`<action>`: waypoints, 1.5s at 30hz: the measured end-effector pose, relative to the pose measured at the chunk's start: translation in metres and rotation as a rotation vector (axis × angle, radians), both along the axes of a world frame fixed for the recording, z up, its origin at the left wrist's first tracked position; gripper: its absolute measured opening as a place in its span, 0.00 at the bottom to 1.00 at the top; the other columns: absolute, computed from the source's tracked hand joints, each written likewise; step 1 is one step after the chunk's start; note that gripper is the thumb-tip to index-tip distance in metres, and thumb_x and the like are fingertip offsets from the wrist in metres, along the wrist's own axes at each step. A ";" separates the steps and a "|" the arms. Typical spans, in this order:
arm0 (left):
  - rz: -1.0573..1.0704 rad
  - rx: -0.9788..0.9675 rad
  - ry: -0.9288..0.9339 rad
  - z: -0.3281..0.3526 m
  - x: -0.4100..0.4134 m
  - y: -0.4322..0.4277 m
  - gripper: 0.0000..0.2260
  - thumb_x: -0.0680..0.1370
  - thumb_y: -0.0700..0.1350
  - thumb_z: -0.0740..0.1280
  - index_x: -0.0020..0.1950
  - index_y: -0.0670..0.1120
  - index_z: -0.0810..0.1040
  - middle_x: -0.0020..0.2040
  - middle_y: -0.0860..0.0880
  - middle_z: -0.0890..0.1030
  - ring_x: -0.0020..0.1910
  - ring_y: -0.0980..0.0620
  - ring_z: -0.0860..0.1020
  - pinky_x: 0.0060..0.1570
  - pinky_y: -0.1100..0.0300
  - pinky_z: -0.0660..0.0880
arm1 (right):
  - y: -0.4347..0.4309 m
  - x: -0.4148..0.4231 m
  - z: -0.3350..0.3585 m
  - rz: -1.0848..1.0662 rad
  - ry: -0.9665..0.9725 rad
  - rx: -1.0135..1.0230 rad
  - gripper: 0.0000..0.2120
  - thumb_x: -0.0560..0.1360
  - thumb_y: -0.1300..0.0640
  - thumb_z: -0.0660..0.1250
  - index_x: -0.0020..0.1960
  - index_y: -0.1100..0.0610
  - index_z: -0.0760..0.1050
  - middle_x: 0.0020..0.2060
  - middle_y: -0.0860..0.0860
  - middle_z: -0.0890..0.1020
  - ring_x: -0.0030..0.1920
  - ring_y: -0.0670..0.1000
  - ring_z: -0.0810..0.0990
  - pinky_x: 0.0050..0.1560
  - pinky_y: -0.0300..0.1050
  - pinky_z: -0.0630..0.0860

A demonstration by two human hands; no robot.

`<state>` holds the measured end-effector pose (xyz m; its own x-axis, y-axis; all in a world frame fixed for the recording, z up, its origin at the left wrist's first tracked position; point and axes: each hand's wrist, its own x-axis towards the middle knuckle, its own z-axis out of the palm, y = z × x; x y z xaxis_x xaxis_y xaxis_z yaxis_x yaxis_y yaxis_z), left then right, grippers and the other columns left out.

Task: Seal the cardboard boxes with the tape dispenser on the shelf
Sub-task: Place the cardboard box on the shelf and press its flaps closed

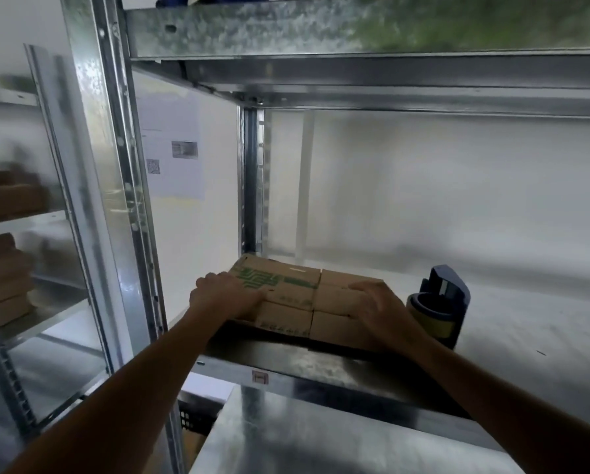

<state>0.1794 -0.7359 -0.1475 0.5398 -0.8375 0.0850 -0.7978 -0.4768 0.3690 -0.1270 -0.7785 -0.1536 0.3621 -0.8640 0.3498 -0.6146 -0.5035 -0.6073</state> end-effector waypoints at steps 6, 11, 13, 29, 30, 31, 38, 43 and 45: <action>0.056 -0.083 0.242 0.003 0.009 -0.001 0.45 0.68 0.75 0.65 0.72 0.44 0.65 0.58 0.45 0.72 0.57 0.45 0.73 0.51 0.51 0.69 | 0.000 0.005 -0.003 0.043 0.196 -0.027 0.25 0.79 0.40 0.65 0.74 0.45 0.70 0.73 0.50 0.69 0.73 0.55 0.67 0.74 0.56 0.65; -0.033 -0.260 0.573 0.007 0.014 0.002 0.37 0.70 0.71 0.71 0.64 0.41 0.76 0.53 0.45 0.83 0.50 0.45 0.82 0.49 0.51 0.79 | 0.004 0.001 -0.002 0.040 -0.068 -0.075 0.18 0.81 0.48 0.67 0.70 0.48 0.74 0.67 0.50 0.73 0.69 0.52 0.71 0.71 0.54 0.68; -0.072 -0.271 0.597 0.010 0.012 0.007 0.32 0.73 0.68 0.71 0.59 0.41 0.81 0.47 0.45 0.85 0.46 0.45 0.83 0.46 0.53 0.79 | 0.005 0.000 -0.002 0.045 -0.104 -0.086 0.18 0.81 0.49 0.66 0.71 0.47 0.73 0.68 0.49 0.73 0.68 0.51 0.71 0.71 0.55 0.68; -0.151 -0.466 0.583 0.072 0.019 0.031 0.37 0.67 0.64 0.79 0.60 0.40 0.68 0.50 0.45 0.82 0.47 0.46 0.82 0.50 0.48 0.80 | 0.018 -0.003 0.016 -0.075 -0.607 -0.058 0.21 0.78 0.42 0.63 0.69 0.46 0.72 0.67 0.46 0.74 0.65 0.48 0.75 0.58 0.41 0.73; -0.150 -0.535 0.625 0.077 0.020 0.029 0.34 0.67 0.63 0.79 0.58 0.38 0.75 0.47 0.44 0.85 0.45 0.45 0.84 0.48 0.48 0.81 | 0.020 -0.002 0.018 -0.077 -0.644 -0.065 0.21 0.77 0.42 0.63 0.69 0.44 0.71 0.66 0.45 0.74 0.64 0.47 0.75 0.59 0.43 0.75; -0.162 -0.595 0.652 0.083 0.020 0.028 0.29 0.67 0.61 0.80 0.54 0.40 0.81 0.44 0.45 0.86 0.44 0.44 0.85 0.46 0.50 0.81 | 0.022 -0.003 0.020 -0.075 -0.681 -0.057 0.19 0.79 0.43 0.64 0.69 0.42 0.69 0.66 0.43 0.74 0.63 0.45 0.75 0.59 0.44 0.76; -0.305 -0.747 0.886 0.086 -0.006 0.011 0.18 0.72 0.54 0.79 0.55 0.50 0.78 0.49 0.52 0.85 0.48 0.49 0.84 0.40 0.55 0.78 | 0.017 -0.045 0.066 -0.076 -0.819 -0.059 0.19 0.81 0.53 0.66 0.69 0.38 0.69 0.58 0.34 0.78 0.54 0.36 0.81 0.48 0.33 0.78; -0.548 -0.723 0.948 0.093 -0.057 -0.002 0.17 0.75 0.52 0.76 0.62 0.59 0.78 0.53 0.55 0.86 0.50 0.51 0.86 0.47 0.54 0.80 | 0.011 -0.105 0.098 -0.047 -0.816 0.001 0.20 0.82 0.56 0.65 0.70 0.38 0.68 0.60 0.44 0.79 0.49 0.40 0.84 0.40 0.34 0.79; -0.644 -0.648 0.952 0.100 -0.090 -0.005 0.21 0.74 0.56 0.75 0.65 0.67 0.75 0.53 0.57 0.86 0.50 0.52 0.86 0.48 0.52 0.81 | 0.013 -0.129 0.105 -0.069 -0.787 0.002 0.23 0.82 0.54 0.65 0.72 0.37 0.64 0.60 0.44 0.78 0.49 0.38 0.83 0.40 0.33 0.79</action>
